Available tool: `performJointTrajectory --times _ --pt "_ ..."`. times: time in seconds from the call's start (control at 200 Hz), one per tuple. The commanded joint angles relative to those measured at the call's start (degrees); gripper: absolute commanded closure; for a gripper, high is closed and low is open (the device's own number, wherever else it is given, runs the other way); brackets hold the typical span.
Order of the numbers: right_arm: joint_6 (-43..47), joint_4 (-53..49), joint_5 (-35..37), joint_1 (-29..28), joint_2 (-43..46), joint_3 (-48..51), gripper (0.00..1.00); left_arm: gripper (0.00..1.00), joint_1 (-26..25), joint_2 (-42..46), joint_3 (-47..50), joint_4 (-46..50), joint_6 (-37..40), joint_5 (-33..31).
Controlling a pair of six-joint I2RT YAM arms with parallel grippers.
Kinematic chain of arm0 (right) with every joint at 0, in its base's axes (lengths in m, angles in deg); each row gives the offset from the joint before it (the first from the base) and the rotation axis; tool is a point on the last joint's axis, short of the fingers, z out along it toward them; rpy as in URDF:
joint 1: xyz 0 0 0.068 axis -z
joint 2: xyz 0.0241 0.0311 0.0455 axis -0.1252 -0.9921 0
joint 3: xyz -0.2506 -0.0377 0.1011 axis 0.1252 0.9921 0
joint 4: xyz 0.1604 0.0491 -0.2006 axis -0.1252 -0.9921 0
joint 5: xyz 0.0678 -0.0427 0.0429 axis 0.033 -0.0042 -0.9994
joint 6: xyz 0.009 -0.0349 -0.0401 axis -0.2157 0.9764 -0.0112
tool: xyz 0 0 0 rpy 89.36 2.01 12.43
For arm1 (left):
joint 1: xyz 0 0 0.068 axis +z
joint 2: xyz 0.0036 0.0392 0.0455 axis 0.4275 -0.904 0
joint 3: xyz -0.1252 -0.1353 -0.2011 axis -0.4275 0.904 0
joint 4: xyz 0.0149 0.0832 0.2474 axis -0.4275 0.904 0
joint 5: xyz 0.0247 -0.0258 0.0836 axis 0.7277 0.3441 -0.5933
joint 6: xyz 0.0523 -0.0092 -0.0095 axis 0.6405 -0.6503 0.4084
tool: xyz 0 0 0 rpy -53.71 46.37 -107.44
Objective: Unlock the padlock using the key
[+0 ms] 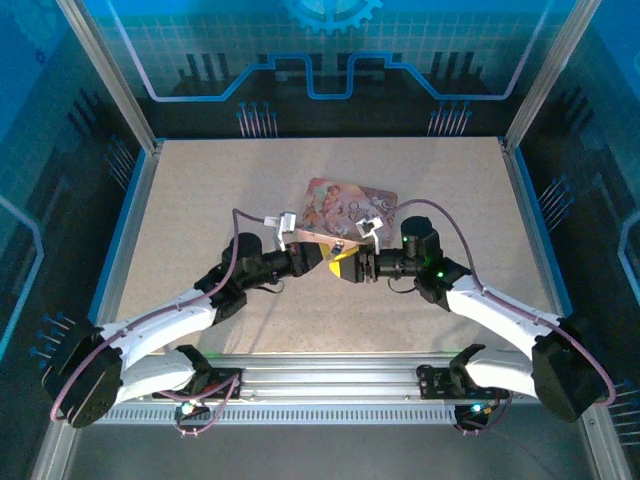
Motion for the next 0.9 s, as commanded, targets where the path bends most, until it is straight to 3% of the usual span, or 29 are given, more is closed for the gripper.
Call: performJointTrajectory --times 0.0,0.49,0.895 --pt "-0.82 2.56 -0.9 -0.74 -0.54 -1.85 0.58 1.0 0.13 0.3 -0.44 -2.36 1.68 1.2" --pt "-2.54 4.15 -0.5 -1.02 -2.02 -2.8 0.67 1.0 0.17 -0.48 -0.64 -2.46 1.7 1.59" --pt "-2.7 3.56 -0.48 -1.04 -3.15 -3.09 0.81 1.0 0.13 -0.58 -0.66 -2.64 1.57 1.55"
